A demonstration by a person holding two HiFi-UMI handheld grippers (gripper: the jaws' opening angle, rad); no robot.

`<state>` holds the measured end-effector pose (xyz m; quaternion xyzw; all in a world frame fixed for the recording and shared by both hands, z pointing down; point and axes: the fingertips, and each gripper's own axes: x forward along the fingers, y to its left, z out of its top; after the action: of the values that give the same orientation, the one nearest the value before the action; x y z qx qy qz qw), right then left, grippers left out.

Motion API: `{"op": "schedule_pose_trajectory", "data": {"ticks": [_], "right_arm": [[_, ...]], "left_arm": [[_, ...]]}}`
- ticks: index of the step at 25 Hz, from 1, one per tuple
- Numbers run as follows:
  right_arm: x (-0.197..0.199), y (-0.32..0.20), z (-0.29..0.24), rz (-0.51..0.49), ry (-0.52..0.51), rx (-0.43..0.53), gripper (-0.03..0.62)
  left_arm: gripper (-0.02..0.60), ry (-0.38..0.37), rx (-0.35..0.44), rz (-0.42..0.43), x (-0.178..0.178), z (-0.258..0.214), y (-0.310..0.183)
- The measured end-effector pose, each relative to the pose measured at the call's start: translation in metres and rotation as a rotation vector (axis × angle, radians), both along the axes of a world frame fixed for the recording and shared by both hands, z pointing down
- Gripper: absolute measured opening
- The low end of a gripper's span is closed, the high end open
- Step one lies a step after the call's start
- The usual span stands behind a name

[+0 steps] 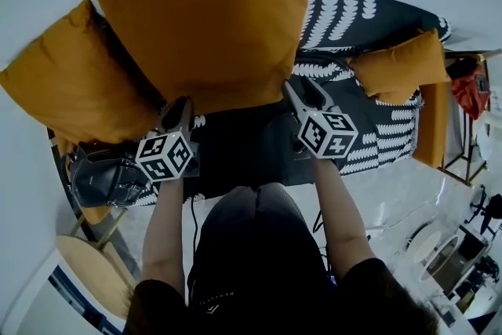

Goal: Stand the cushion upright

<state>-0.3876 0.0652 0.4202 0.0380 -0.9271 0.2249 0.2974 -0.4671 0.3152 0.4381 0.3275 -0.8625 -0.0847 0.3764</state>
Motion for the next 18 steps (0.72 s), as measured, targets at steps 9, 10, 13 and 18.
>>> {"op": "schedule_pose_trajectory", "data": {"ticks": [9, 10, 13, 18], "right_arm": [[0.017, 0.015, -0.039, -0.021, -0.028, 0.003, 0.173], [0.018, 0.017, -0.044, -0.021, -0.032, 0.002, 0.172], [0.020, 0.020, -0.057, -0.025, -0.042, 0.004, 0.167], [0.025, 0.027, -0.076, -0.027, -0.051, 0.004, 0.153]], "left_arm": [[0.051, -0.036, 0.031, 0.022, 0.015, -0.043, -0.002], [0.049, -0.042, 0.034, 0.022, 0.016, -0.049, -0.003], [0.043, -0.063, 0.045, 0.022, 0.017, -0.067, -0.003], [0.029, -0.088, 0.059, 0.018, 0.020, -0.091, -0.003]]}}
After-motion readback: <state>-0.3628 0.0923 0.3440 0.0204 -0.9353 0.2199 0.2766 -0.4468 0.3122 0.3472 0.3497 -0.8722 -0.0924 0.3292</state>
